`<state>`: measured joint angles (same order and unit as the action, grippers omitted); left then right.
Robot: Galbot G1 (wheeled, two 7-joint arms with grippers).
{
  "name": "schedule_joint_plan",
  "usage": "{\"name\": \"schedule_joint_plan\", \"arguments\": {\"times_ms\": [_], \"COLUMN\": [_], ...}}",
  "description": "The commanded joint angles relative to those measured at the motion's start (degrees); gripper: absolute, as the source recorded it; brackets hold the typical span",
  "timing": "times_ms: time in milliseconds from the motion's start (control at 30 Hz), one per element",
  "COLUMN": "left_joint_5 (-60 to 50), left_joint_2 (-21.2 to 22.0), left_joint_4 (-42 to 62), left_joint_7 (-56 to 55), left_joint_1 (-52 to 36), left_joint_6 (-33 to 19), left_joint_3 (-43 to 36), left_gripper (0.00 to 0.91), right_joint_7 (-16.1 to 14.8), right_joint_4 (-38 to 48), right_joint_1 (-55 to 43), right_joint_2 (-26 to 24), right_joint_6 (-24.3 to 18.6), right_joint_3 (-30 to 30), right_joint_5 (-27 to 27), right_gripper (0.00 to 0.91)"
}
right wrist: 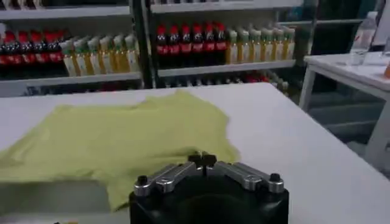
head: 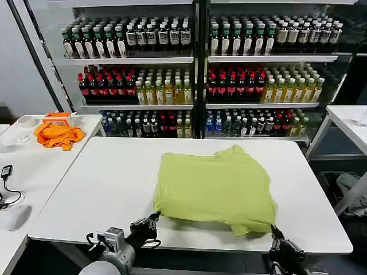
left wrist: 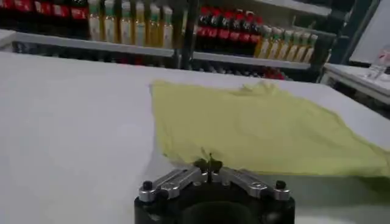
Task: Fold and organize the clothes.
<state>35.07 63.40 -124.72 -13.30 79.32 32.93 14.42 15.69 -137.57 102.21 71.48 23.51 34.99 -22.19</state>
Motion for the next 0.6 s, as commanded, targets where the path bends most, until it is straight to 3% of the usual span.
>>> {"name": "schedule_joint_plan", "arguments": {"times_ms": [33, 600], "left_joint_5": [1.7, -4.3], "left_joint_2": [-0.9, 0.1], "left_joint_4": [0.6, 19.0], "left_joint_7": [0.1, 1.8], "left_joint_1": [-2.8, -20.4], "left_joint_6": [-0.1, 0.1], "left_joint_3": [0.5, -9.3], "left_gripper": [0.020, 0.020], "right_joint_7": [-0.5, -2.5], "right_joint_4": [8.0, 24.8], "right_joint_1": [-12.4, -29.9], "right_joint_2": [-6.1, -11.8], "right_joint_6": [0.4, -0.5], "right_joint_3": [-0.7, -9.7], "right_joint_5": [-1.6, 1.3], "right_gripper": [0.000, 0.000]}}
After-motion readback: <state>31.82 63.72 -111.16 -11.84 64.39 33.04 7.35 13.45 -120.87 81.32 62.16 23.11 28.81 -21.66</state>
